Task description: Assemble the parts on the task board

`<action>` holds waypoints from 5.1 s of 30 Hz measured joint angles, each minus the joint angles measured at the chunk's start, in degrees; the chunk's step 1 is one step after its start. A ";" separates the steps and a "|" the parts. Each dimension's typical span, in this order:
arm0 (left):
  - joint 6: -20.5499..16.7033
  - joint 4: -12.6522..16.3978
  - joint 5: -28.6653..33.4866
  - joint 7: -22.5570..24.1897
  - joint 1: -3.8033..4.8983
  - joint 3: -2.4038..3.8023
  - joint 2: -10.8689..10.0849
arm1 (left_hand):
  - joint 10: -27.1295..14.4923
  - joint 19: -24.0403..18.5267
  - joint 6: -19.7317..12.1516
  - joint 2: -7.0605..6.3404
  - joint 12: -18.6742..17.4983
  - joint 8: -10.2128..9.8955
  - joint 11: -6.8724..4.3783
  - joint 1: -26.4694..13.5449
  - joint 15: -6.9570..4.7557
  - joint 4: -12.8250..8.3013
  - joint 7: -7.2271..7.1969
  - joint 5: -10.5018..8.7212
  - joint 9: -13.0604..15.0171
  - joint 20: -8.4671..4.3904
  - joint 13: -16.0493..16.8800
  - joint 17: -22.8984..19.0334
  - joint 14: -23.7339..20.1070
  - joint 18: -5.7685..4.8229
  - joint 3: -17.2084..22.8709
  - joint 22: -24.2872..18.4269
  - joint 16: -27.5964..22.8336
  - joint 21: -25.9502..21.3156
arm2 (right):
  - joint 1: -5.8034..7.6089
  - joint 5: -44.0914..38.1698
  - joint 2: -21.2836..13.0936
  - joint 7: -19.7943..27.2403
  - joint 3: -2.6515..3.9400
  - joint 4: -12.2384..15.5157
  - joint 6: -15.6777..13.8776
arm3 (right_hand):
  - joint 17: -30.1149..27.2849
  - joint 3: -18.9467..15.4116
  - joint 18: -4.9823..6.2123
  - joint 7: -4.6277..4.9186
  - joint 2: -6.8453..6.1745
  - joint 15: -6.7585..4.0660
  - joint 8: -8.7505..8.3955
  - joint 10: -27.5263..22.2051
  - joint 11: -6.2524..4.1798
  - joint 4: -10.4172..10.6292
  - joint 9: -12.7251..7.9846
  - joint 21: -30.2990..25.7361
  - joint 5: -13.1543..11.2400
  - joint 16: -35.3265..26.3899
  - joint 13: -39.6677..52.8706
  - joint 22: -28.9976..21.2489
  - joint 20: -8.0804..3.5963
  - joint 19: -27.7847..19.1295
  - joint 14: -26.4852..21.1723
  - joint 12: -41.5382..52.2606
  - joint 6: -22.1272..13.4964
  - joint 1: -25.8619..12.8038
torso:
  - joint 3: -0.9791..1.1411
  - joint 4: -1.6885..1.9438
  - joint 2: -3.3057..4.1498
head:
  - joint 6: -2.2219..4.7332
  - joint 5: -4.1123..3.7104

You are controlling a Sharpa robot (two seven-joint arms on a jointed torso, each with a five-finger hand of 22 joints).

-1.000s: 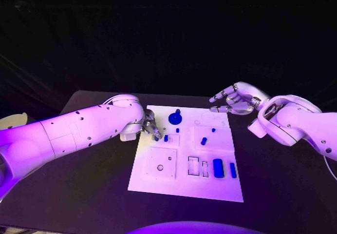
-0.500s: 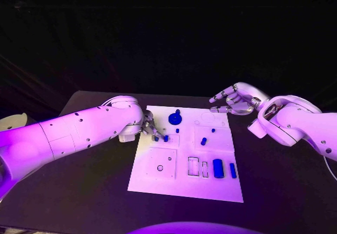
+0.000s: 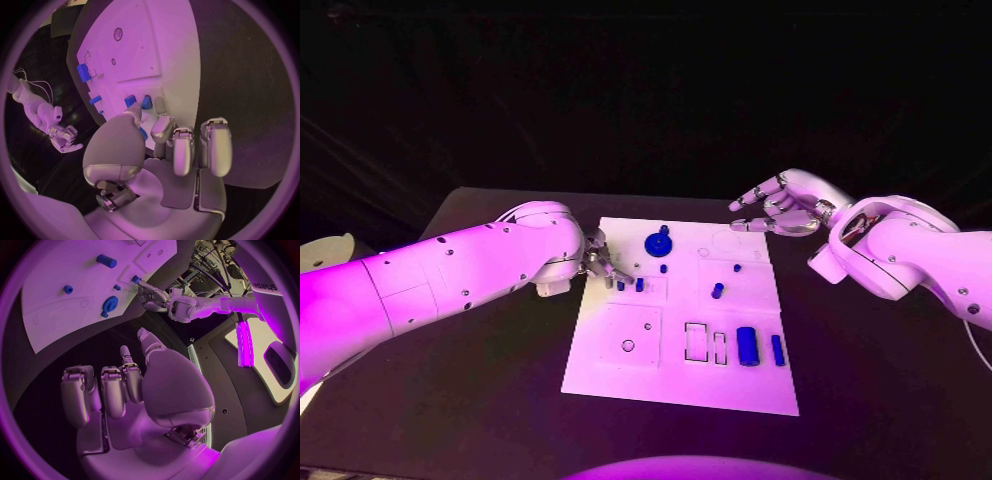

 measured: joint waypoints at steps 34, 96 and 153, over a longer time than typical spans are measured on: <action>-20.23 -1.34 -0.34 28.65 -0.24 -0.49 2.96 | -23.99 -13.93 -9.27 -2.29 -42.84 -15.00 6.80 26.96 5.13 -7.83 6.84 0.89 -15.07 4.97 -43.81 -21.66 -10.66 8.06 6.48 -32.79 -34.56 -51.85 | 0.00 0.01 0.07 0.00 0.00 -0.06 -0.01 | 0.03 0.00 0.00 0.00 0.00 0.00 0.00 0.00 0.00 0.00 0.00 0.00 0.00 0.00 -0.01 0.03 0.00 0.00 0.00 0.00 0.00 0.00 | -0.01 -0.03 0.05 | 1.02 -1.10; -12.57 -9.60 -20.02 27.24 -2.52 -0.39 11.54 | -14.95 -0.09 1.15 -3.74 -55.56 -24.86 6.40 24.89 4.51 -8.66 6.23 0.89 -21.07 3.79 -55.64 -8.60 -0.01 4.49 13.78 -9.19 -13.77 -23.42 | -0.05 0.01 0.66 0.09 0.00 -0.05 0.03 | 0.03 0.00 -0.01 0.00 0.23 0.00 0.00 0.00 0.00 0.00 -0.01 0.00 0.23 0.00 0.01 -0.01 0.00 0.00 0.00 0.00 0.00 0.23 | 0.07 0.00 -0.01 | 0.95 -1.57; -17.26 0.16 -12.40 26.70 -2.57 2.65 -0.56 | -8.14 -0.10 6.57 -5.22 -63.06 -27.53 6.52 19.92 4.09 -15.48 6.54 2.65 -21.17 3.38 -55.81 -10.47 0.01 4.49 28.16 -7.55 -12.77 -22.84 | -0.05 0.03 0.55 0.07 0.00 -0.21 0.22 | 0.01 0.00 0.00 0.00 0.23 0.00 0.00 0.00 0.00 0.00 0.00 0.00 0.46 0.00 -0.01 0.00 0.00 0.00 0.00 0.00 0.00 0.23 | 0.04 0.13 -0.05 | 1.65 -1.44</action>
